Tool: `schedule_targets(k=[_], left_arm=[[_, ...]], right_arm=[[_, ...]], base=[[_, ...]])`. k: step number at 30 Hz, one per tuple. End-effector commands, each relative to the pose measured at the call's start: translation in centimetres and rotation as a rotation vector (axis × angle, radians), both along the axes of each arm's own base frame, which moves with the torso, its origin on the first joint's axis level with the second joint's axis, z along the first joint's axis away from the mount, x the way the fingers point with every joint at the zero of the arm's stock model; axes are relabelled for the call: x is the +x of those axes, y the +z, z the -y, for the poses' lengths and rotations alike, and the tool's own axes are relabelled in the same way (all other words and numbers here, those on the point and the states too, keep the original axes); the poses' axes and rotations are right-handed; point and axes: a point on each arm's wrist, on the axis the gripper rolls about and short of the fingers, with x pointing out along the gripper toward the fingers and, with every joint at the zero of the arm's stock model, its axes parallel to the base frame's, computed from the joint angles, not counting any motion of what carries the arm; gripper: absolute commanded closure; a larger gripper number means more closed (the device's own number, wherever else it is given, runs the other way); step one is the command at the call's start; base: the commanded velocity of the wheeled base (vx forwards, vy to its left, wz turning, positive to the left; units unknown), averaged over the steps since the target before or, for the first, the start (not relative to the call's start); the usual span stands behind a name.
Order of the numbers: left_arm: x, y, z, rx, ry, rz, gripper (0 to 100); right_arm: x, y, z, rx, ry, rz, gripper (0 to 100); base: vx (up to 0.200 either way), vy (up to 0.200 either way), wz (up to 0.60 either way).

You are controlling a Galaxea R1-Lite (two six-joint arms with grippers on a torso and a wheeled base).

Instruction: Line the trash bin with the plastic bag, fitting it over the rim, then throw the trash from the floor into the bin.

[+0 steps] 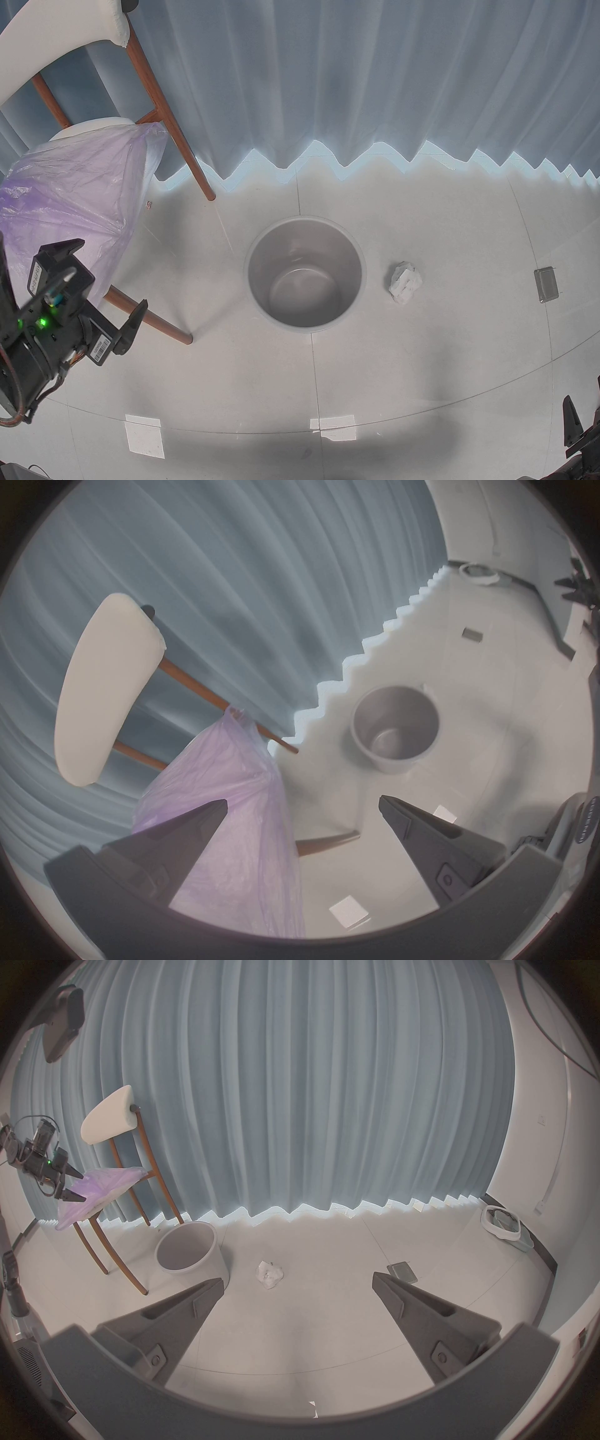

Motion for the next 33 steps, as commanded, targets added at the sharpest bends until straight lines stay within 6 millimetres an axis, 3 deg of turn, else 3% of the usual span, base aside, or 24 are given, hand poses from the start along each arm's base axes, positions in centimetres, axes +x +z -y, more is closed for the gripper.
schedule_targets(k=[1, 9, 18, 33], left_arm=[[2.0, -1.6, 1.4, 0.086, 0.065, -0.063, 0], [4.9, -2.4, 0.9, 0.166, 0.158, -0.103, 0], [8.6, -1.6, -0.5, 0.127, 0.281, -0.054, 0], [12.3, -1.7, 0.4, 0.135, 0.240, -0.052, 0]], right_arm=[[0.0, -0.5, 0.0, 0.000, 0.000, -0.002, 0], [0.0, -0.5, 0.0, 0.001, 0.000, -0.002, 0], [0.0, -0.5, 0.0, 0.001, 0.000, -0.002, 0], [0.0, -0.5, 0.0, 0.001, 0.000, -0.002, 0]], base=[[0.000, 0.000, 0.00], [0.000, 0.000, 0.00], [0.000, 0.000, 0.00], [0.000, 0.000, 0.00]])
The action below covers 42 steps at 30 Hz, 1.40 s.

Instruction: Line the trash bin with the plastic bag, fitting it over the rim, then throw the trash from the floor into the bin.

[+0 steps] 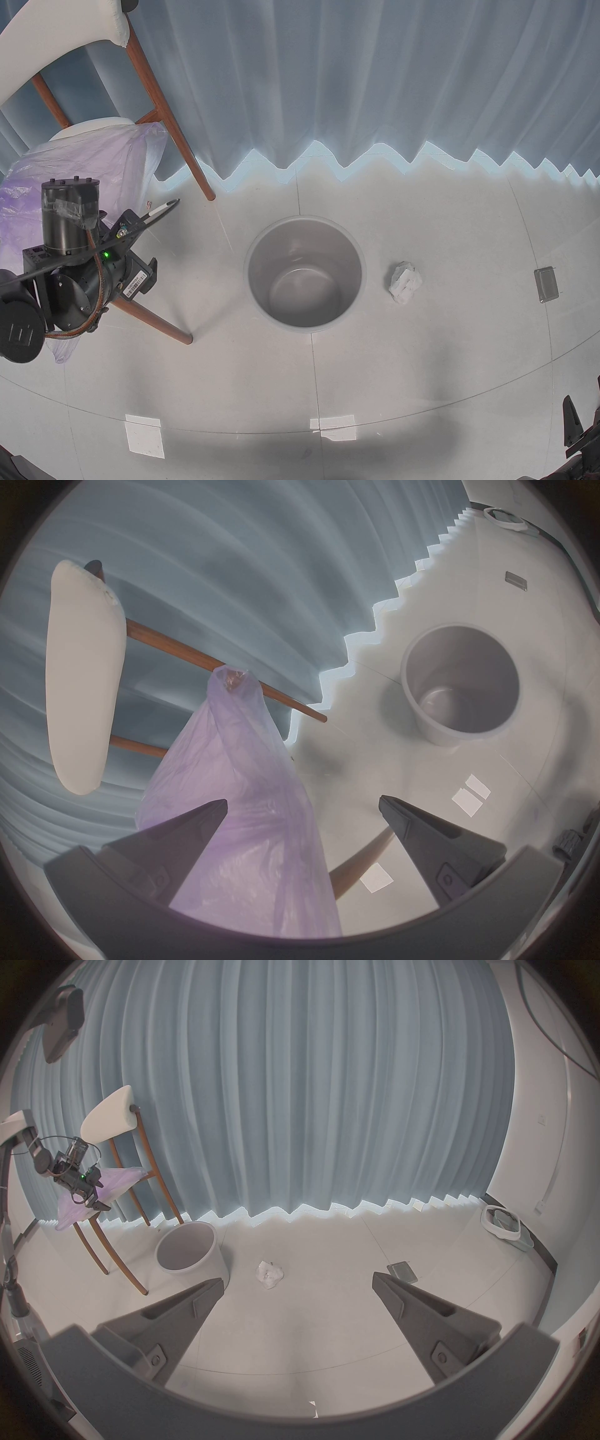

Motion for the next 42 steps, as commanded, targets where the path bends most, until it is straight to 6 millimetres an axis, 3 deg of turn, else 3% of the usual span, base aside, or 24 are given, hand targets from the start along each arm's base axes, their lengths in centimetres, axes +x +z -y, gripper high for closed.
schedule_targets(k=[1, 21, 22, 32, 42], left_arm=[[1.6, -0.3, 0.1, 0.003, 0.015, 0.003, 0], [2.3, 0.2, -0.9, 0.010, 0.052, 0.031, 0], [2.2, 0.2, -1.0, 0.011, 0.054, 0.029, 100], [1.3, 0.6, -1.4, -0.014, 0.035, 0.043, 100], [-2.3, 4.0, -2.7, -0.220, -0.135, 0.129, 100]], right_arm=[[0.0, -0.5, 0.0, 0.000, 0.000, -0.002, 0], [0.0, -0.5, 0.0, 0.000, 0.000, -0.002, 0], [0.0, -0.5, 0.0, -0.001, 0.000, -0.002, 0], [0.0, -0.5, 0.0, 0.000, 0.000, -0.002, 0], [0.0, -0.5, 0.0, -0.012, 0.003, -0.005, 0]], base=[[0.000, 0.000, 0.00], [0.000, 0.000, 0.00], [0.000, 0.000, 0.00], [0.000, 0.000, 0.00], [0.000, 0.000, 0.00]])
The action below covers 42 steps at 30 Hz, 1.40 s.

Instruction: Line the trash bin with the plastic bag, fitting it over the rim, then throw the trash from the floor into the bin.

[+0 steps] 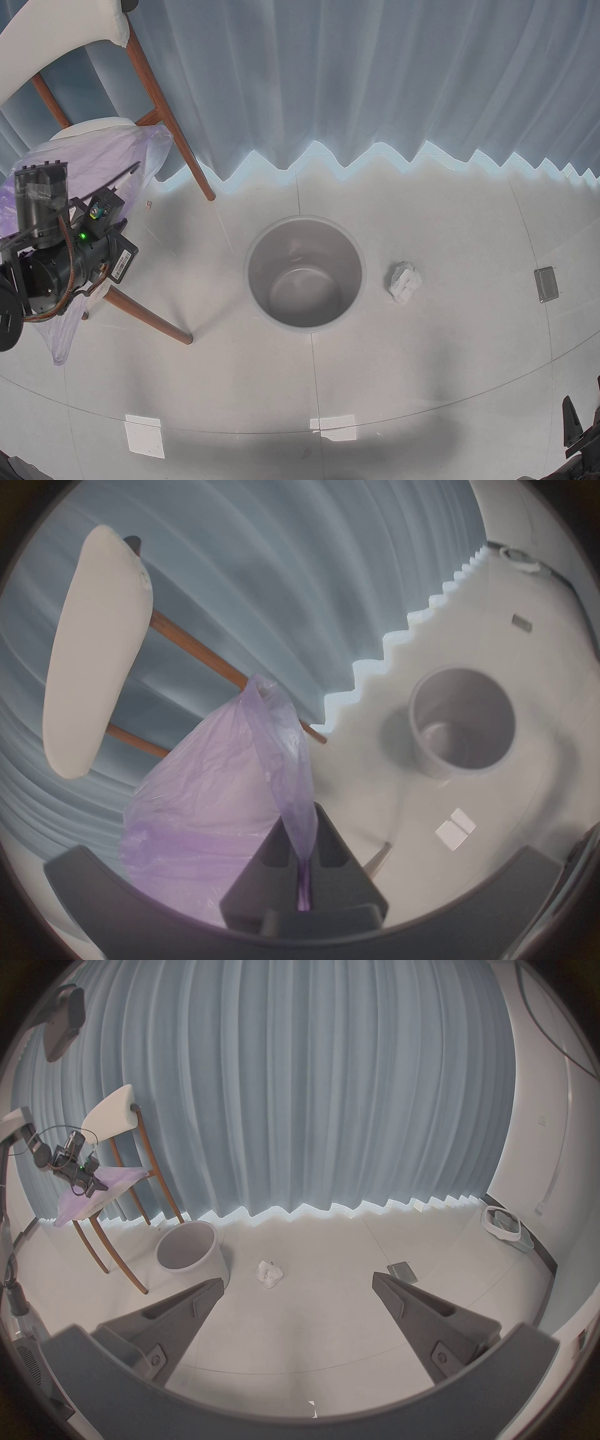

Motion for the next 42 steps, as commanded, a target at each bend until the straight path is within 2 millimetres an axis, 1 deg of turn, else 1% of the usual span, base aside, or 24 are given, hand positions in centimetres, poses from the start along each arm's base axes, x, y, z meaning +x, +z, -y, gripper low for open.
schedule_targets(k=[1, 2, 3, 6, 10, 13, 15, 16, 17, 20, 21, 23, 24, 25, 27, 33, 37, 42], left_arm=[[-2.4, 2.1, -0.5, -0.098, -0.068, 0.062, 100], [-2.4, 2.1, -0.5, -0.098, -0.068, 0.062, 100], [-3.0, 2.1, 0.0, -0.192, -0.117, 0.058, 100], [-3.3, 2.2, 0.4, -0.297, -0.170, 0.048, 100], [-3.9, 1.5, 0.8, -0.369, -0.256, 0.001, 100], [-4.6, 1.0, 0.7, -0.394, -0.324, -0.027, 100], [-5.7, 0.1, 0.4, -0.408, -0.375, -0.057, 100], [-5.7, 0.1, 0.4, -0.408, -0.375, -0.057, 100], [-6.6, -0.7, 0.0, -0.418, -0.379, -0.075, 100], [-7.3, -1.3, -0.3, -0.437, -0.374, -0.092, 100], [-8.2, -1.9, -0.6, -0.468, -0.379, -0.111, 100], [-9.1, -2.2, -0.9, -0.514, -0.405, -0.123, 100], [-9.1, -2.2, -0.9, -0.518, -0.407, -0.125, 100], [-9.5, -3.0, -1.1, -0.529, -0.436, -0.155, 100], [-9.6, -3.6, -1.5, -0.546, -0.449, -0.168, 100], [-9.4, -3.4, -1.5, -0.567, -0.516, -0.153, 100], [-9.5, -4.0, -1.5, -0.588, -0.544, -0.179, 100], [-9.6, -4.1, -1.4, -0.595, -0.564, -0.157, 100]], right_arm=[[0.0, -0.5, 0.0, -0.006, 0.002, -0.004, 0], [0.0, -0.5, 0.0, -0.006, 0.002, -0.004, 0], [0.0, -0.5, 0.0, -0.006, 0.002, -0.004, 0], [0.0, -0.5, 0.0, -0.006, 0.002, -0.004, 0], [0.0, -0.5, 0.0, -0.006, 0.002, -0.004, 0], [0.0, -0.5, 0.0, -0.006, 0.002, -0.004, 0], [0.0, -0.5, 0.0, -0.006, 0.002, -0.004, 0], [0.0, -0.5, 0.0, -0.006, 0.002, -0.004, 0], [0.0, -0.5, 0.0, -0.006, 0.002, -0.004, 0], [0.0, -0.5, 0.0, -0.006, 0.002, -0.004, 0], [0.0, -0.5, 0.0, -0.006, 0.002, -0.004, 0], [0.0, -0.5, 0.0, -0.006, 0.002, -0.004, 0], [0.0, -0.5, 0.0, -0.006, 0.002, -0.004, 0], [0.0, -0.5, 0.0, -0.006, 0.002, -0.004, 0], [0.0, -0.5, 0.0, -0.006, 0.002, -0.004, 0], [0.0, -0.5, 0.0, -0.006, 0.002, -0.004, 0], [0.0, -0.5, 0.0, -0.006, 0.002, -0.004, 0], [0.0, -0.5, 0.0, -0.006, 0.002, -0.004, 0]], base=[[0.000, 0.000, 0.00], [0.000, 0.000, 0.00], [0.000, 0.000, 0.00], [0.000, 0.000, 0.00], [0.000, 0.000, 0.00], [0.000, 0.000, 0.00], [0.000, 0.000, 0.00], [0.000, 0.000, 0.00], [0.000, 0.000, 0.00], [0.000, 0.000, 0.00], [0.000, 0.000, 0.00], [0.000, 0.000, 0.00], [0.000, 0.000, 0.00], [0.000, 0.000, 0.00], [0.000, 0.000, 0.00], [0.000, 0.000, 0.00], [0.000, 0.000, 0.00], [0.000, 0.000, 0.00]])
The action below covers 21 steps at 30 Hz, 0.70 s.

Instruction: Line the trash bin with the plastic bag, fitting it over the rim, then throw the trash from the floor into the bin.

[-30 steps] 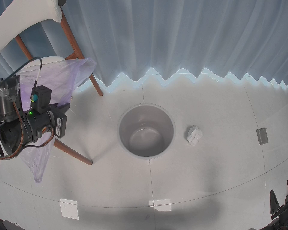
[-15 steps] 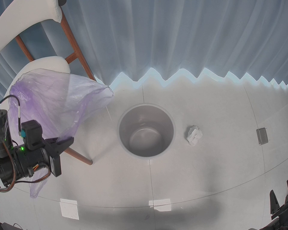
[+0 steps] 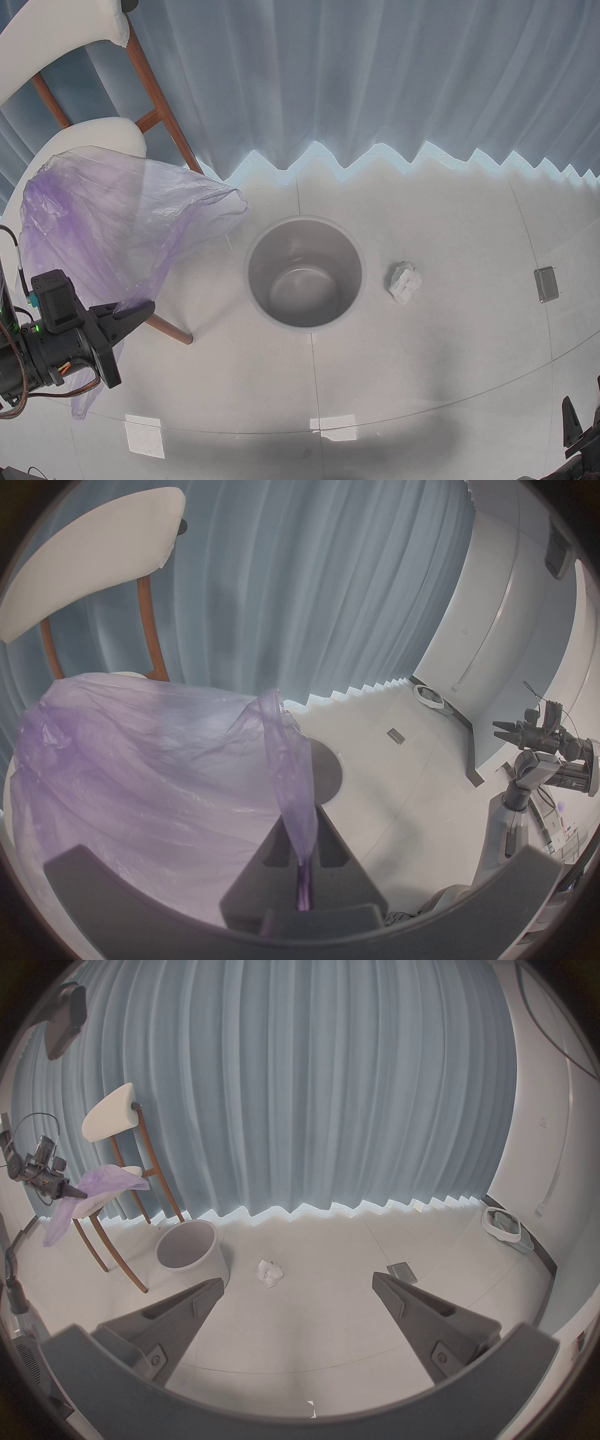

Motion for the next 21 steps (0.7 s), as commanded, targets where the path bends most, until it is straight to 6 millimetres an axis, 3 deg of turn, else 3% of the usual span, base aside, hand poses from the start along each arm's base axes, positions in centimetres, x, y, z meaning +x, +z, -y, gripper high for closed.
schedule_targets(k=[1, 10, 16, 21], left_arm=[[-0.1, -0.3, -0.1, -0.006, 0.004, 0.005, 100], [1.3, 2.9, 2.0, -0.102, -0.061, 0.083, 100], [0.7, 2.0, 3.0, -0.126, -0.120, 0.059, 100], [0.4, 1.5, 3.1, -0.281, -0.114, -0.040, 100]], right_arm=[[0.0, -0.5, 0.0, 0.000, 0.000, -0.002, 0], [0.0, -0.5, 0.0, 0.000, 0.000, -0.001, 0], [0.0, -0.5, 0.0, 0.000, 0.002, -0.002, 0], [0.0, -0.5, 0.0, 0.000, 0.000, -0.001, 0]], base=[[0.000, 0.000, 0.00], [0.000, 0.000, 0.00], [0.000, 0.000, 0.00], [0.000, 0.000, 0.00]])
